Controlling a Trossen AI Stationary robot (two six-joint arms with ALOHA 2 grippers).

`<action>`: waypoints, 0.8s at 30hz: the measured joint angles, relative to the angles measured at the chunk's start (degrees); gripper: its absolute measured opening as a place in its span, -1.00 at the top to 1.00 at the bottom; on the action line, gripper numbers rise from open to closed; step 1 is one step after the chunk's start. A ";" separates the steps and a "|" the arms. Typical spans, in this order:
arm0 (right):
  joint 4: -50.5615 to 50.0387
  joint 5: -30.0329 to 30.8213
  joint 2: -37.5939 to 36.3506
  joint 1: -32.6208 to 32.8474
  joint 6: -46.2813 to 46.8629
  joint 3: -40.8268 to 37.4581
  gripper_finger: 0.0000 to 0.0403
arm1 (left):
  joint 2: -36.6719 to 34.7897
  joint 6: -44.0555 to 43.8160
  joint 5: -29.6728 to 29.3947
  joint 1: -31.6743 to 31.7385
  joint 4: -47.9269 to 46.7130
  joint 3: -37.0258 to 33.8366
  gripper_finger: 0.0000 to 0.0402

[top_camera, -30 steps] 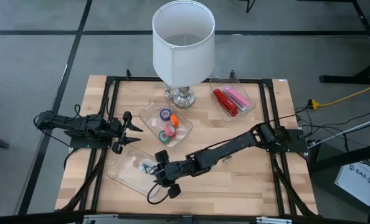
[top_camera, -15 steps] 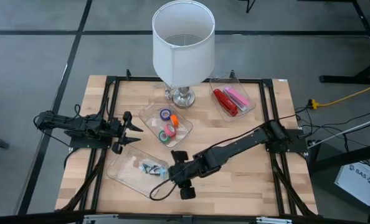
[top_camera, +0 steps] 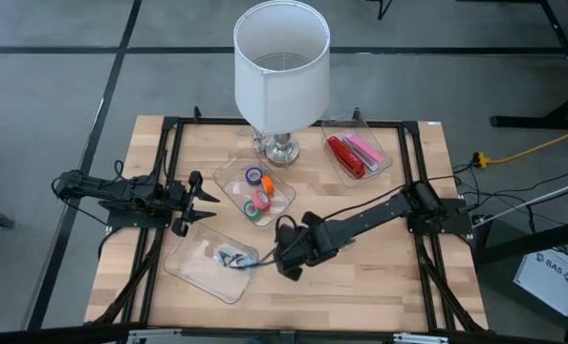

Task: Pick and place Stapler, Stapler remover, tape
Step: Put the purple staple remover into the bottom transparent bin

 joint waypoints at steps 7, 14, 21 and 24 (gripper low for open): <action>-0.59 -0.04 0.02 -1.61 11.17 -5.77 0.25 | 0.02 0.00 0.00 0.01 0.00 0.00 0.08; 1.82 -0.92 0.09 -1.46 18.71 -11.12 0.25 | 0.02 0.00 0.00 0.00 0.00 0.01 0.08; 9.16 -1.60 0.09 -0.59 18.91 -14.38 0.25 | 0.00 0.01 0.00 0.00 0.00 0.01 0.08; 11.02 -1.70 0.13 -0.32 18.91 -15.02 0.25 | 0.02 0.00 0.02 0.02 0.00 0.00 0.08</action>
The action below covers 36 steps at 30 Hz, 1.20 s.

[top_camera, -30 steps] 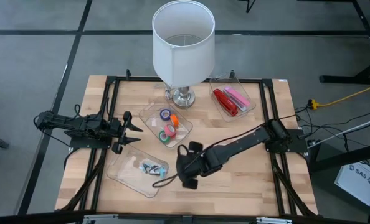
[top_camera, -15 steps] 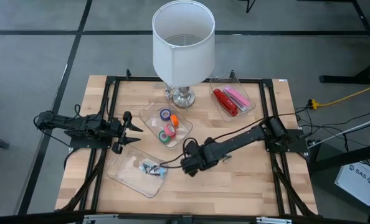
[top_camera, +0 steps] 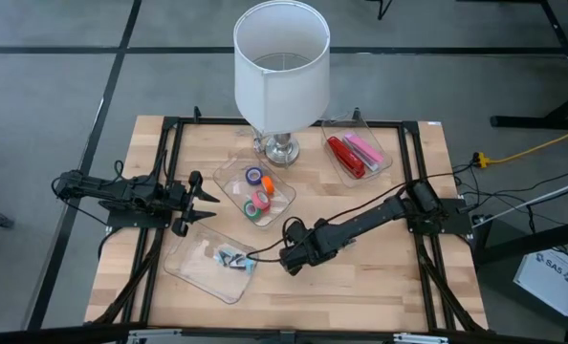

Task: Pick and place Stapler, Stapler remover, tape
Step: Put the purple staple remover into the bottom transparent bin

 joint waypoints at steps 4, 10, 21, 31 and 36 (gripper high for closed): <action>-0.26 0.00 0.07 0.60 -0.03 -0.10 0.25 | 0.00 0.00 -0.02 -0.01 0.00 0.00 0.08; -1.62 0.05 0.08 0.64 -0.08 -0.10 0.25 | 0.00 0.00 -0.02 0.00 0.00 0.00 0.08; -1.95 -0.26 1.16 0.99 -0.25 -0.05 0.65 | -0.02 0.00 -0.02 0.00 0.00 0.00 0.08; -0.85 -0.46 1.16 0.99 -5.74 0.14 0.93 | -0.02 0.02 -0.02 0.00 0.00 0.00 0.08; 1.86 0.74 1.22 1.01 -12.49 1.09 0.98 | -0.01 0.02 -0.02 -0.02 0.00 0.02 0.08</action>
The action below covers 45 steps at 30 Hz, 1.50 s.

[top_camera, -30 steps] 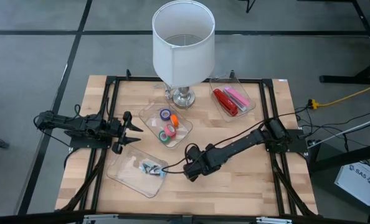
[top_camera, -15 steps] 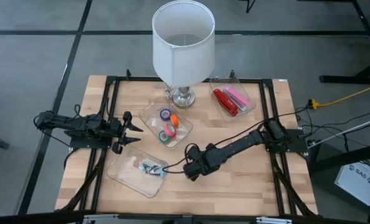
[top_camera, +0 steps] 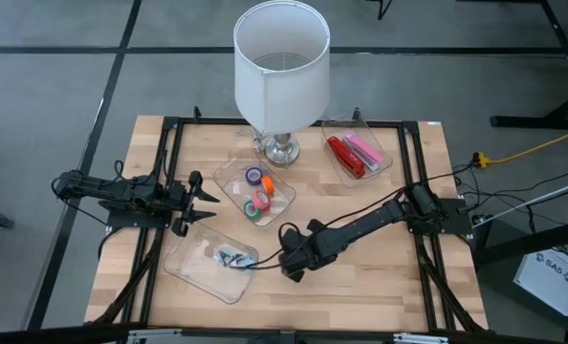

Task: Pick and place Stapler, Stapler remover, tape
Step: Put the purple staple remover into the bottom transparent bin

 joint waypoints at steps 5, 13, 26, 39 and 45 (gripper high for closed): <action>0.32 2.95 -0.05 -0.06 -5.03 3.46 0.97 | 0.01 0.00 0.02 0.00 0.00 -0.02 0.08; 1.68 7.44 -0.21 -0.06 -15.17 10.83 0.98 | 0.01 -0.02 0.00 0.00 0.00 -0.02 0.08; 26.80 6.49 -0.01 -0.52 -47.37 12.21 0.99 | -0.01 -0.01 0.00 0.01 0.00 -0.02 0.08; 40.56 -2.94 4.28 -1.06 -62.22 12.23 0.99 | 0.01 0.00 0.00 0.02 0.00 -0.02 0.08; 45.92 -10.09 7.11 -1.54 -65.21 12.21 0.99 | 0.01 0.00 0.01 0.00 0.00 0.00 0.08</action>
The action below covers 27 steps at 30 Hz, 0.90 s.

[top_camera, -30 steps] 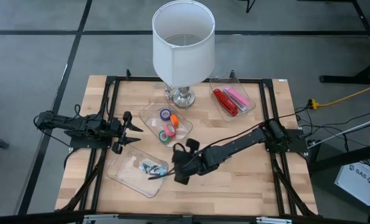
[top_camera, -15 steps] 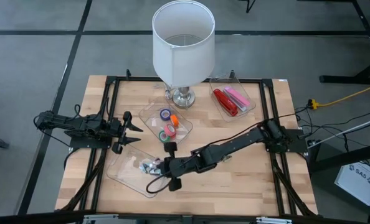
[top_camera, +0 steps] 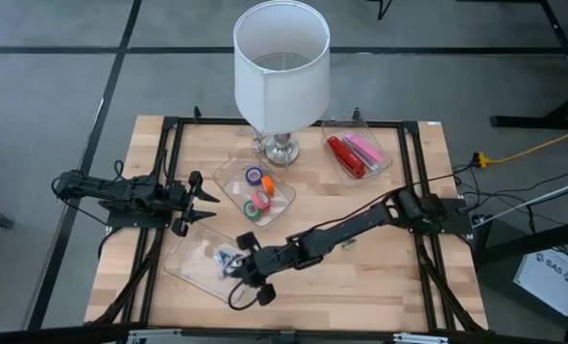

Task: Pick and place Stapler, Stapler remover, tape
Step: Put the purple staple remover into the bottom transparent bin, then put the left gray staple remover into the bottom transparent bin

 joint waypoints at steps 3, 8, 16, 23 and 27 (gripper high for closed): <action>0.56 -2.00 0.18 -0.21 -1.62 0.00 0.99 | 0.01 -0.01 -0.01 0.01 0.00 -0.01 0.08; 0.70 -2.79 0.18 -0.40 -2.52 0.00 0.99 | 0.00 -0.01 -0.01 0.01 0.00 -0.01 0.08; 1.94 -3.60 0.18 -0.59 -3.74 0.00 0.78 | 0.00 -0.01 -0.01 -0.01 0.00 0.00 0.08; 2.30 -4.02 0.18 -0.97 -4.00 0.00 0.46 | 0.00 0.00 -0.01 0.00 0.00 -0.01 0.08; 2.31 -4.02 0.18 -0.94 -3.98 0.00 0.31 | -0.01 0.00 -0.01 0.00 0.00 0.00 0.08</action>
